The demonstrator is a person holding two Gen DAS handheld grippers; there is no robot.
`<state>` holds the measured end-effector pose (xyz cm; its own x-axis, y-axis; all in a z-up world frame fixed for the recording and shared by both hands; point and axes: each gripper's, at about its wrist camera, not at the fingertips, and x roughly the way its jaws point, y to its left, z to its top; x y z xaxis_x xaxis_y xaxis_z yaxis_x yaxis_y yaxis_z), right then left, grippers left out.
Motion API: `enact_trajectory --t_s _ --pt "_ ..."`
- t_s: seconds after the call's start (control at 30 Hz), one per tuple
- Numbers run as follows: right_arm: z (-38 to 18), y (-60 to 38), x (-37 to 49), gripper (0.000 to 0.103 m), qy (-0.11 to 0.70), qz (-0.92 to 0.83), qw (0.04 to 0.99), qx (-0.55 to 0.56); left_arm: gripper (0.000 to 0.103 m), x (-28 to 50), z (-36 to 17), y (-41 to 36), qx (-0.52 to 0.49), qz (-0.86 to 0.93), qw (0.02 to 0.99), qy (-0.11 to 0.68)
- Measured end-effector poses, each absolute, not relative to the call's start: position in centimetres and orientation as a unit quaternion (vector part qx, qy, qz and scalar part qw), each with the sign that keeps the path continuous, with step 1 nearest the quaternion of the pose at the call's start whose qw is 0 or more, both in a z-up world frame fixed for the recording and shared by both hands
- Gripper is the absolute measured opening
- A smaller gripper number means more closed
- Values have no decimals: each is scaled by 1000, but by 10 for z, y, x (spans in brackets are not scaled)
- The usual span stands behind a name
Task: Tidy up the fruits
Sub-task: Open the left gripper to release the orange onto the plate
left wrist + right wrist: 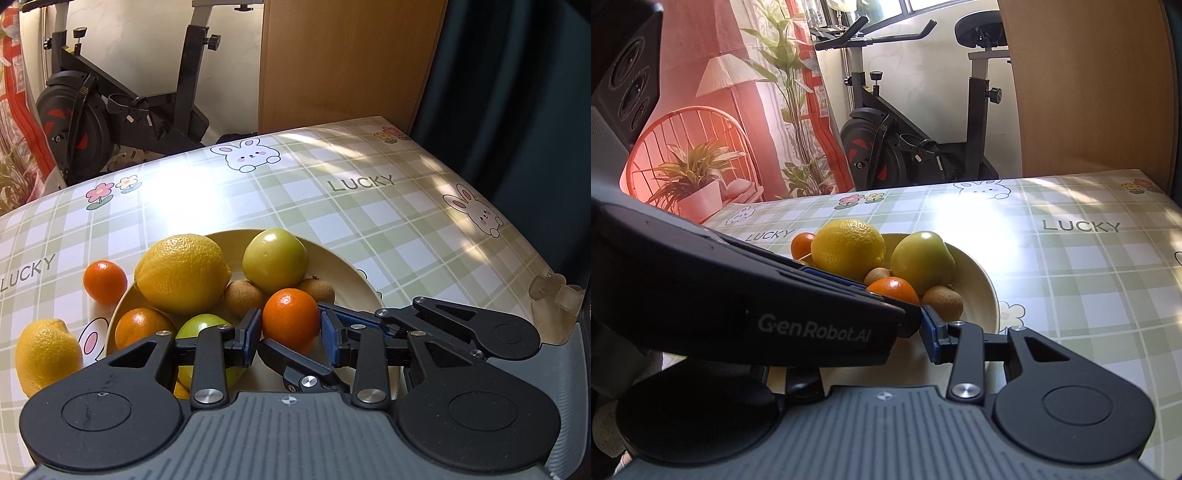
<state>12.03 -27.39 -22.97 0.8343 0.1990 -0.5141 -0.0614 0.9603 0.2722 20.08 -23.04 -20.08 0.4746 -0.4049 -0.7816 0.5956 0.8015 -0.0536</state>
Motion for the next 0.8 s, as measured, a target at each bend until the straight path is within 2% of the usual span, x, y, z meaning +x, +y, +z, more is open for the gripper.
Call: enact_trajectory --t_s 0.33,0.5,0.6,0.8 --pt "-231 -272 118 41 260 53 957 121 38 201 -196 -230 103 -297 855 412" --pt "-228 -264 102 47 218 46 970 95 40 190 -192 -217 75 -300 866 394" --pt "-227 -262 91 47 192 47 976 93 40 185 -190 -207 58 -301 868 390" --pt "-226 -260 91 47 190 52 976 91 40 180 -177 -188 35 -301 875 377"
